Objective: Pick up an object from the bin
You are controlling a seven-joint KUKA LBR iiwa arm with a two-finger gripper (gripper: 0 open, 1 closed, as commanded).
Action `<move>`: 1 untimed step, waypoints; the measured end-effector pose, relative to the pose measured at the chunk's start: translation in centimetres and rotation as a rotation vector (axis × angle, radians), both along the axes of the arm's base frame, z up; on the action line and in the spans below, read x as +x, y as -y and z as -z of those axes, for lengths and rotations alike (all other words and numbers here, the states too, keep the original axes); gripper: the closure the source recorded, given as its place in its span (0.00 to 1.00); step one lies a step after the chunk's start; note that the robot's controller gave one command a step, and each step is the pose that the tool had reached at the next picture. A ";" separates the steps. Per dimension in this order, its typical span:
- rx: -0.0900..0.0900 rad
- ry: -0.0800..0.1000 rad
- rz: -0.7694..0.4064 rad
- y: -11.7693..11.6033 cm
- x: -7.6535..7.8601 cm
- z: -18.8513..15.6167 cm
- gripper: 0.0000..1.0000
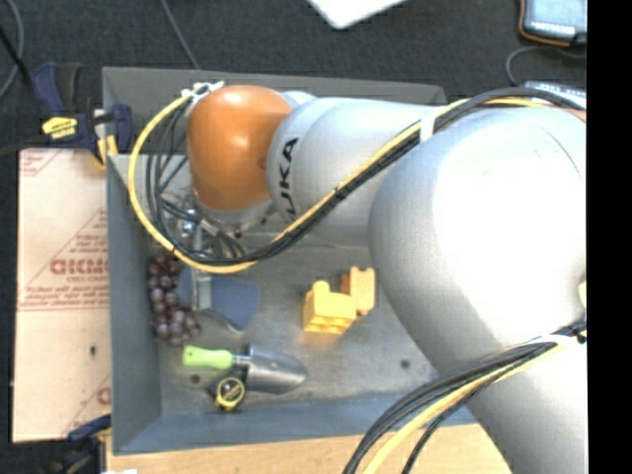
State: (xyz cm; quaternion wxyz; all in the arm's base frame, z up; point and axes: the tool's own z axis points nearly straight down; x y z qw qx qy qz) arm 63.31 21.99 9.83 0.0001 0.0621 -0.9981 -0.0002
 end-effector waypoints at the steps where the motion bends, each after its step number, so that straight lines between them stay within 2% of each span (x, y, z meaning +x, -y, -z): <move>1: 0.001 0.007 -0.192 -0.1 0.3 0.5 0.00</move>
Offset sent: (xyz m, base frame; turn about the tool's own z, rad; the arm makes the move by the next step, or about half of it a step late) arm -0.0115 -0.0002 -0.0283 -0.0855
